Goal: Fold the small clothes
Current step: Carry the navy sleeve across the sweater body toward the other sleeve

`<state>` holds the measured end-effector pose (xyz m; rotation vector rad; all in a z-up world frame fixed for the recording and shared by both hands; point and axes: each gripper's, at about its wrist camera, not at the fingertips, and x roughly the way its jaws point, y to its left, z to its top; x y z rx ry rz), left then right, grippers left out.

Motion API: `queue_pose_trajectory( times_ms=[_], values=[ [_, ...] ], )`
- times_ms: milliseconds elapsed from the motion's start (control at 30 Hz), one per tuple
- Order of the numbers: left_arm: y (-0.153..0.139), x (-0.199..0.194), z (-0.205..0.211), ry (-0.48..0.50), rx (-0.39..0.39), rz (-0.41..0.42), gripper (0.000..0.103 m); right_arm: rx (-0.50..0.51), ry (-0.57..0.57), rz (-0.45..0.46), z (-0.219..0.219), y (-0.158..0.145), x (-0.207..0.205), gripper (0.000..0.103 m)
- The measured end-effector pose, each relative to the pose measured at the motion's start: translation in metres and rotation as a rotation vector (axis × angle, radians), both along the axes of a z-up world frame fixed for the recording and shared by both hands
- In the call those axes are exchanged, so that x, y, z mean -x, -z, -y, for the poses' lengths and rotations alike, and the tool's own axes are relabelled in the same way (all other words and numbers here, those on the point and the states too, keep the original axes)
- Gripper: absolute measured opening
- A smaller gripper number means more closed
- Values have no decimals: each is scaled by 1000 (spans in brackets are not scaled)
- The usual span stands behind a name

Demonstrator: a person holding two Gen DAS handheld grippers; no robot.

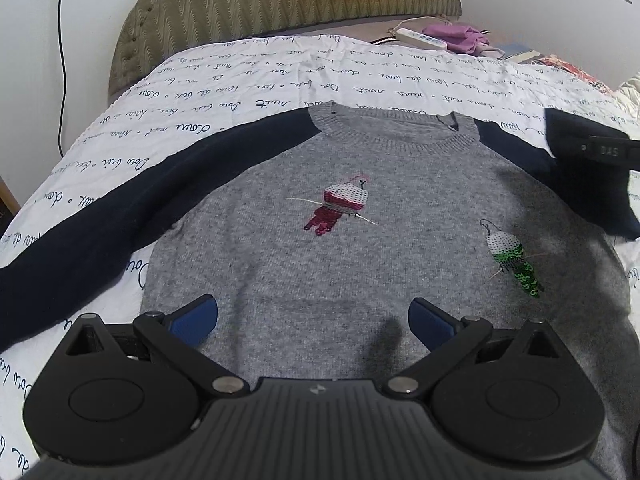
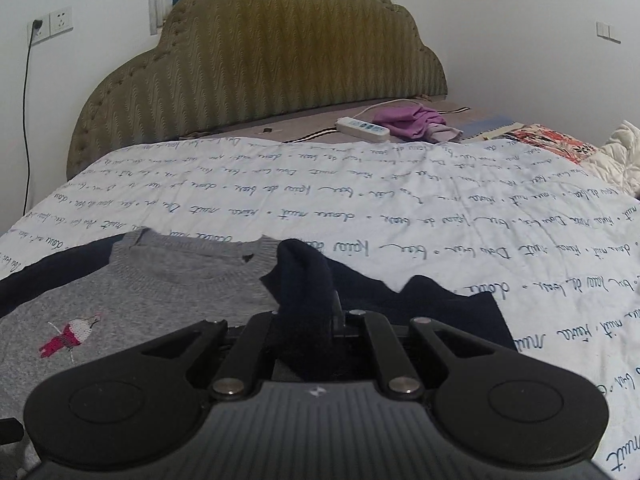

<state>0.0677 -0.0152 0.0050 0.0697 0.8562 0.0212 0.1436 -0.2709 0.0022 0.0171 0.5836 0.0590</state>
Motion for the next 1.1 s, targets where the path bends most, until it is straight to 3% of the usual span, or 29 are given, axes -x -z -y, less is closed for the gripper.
queue_pose_trajectory(
  times_ms=[433, 700, 867, 1100],
  values=[
    [-4, 4, -16, -4, 5, 11, 103, 49, -87, -12, -75, 6, -17, 7],
    [-10, 7, -30, -17, 50, 38, 103, 71, -112, -32, -102, 13, -26, 7],
    [-10, 7, -33, -48, 27, 39, 103, 69, -126, -38, -115, 13, -32, 7],
    [-12, 9, -44, -65, 56, 27, 103, 77, -154, -41, -142, 13, -48, 7]
  ],
)
